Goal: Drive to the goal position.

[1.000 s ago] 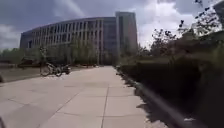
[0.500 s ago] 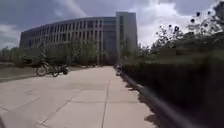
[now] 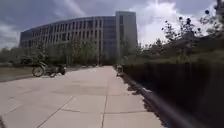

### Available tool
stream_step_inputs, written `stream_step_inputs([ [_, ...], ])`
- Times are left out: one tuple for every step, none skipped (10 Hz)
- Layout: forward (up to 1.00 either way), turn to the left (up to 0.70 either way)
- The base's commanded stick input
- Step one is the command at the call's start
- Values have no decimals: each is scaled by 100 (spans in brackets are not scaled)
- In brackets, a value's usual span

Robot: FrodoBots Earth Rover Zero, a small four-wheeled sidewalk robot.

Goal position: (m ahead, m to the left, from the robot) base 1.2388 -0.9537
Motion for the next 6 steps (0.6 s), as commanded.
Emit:
stream_step_inputs([
  [70,0],
  [70,1],
  [70,2],
  [70,3],
  [70,3],
  [70,3],
])
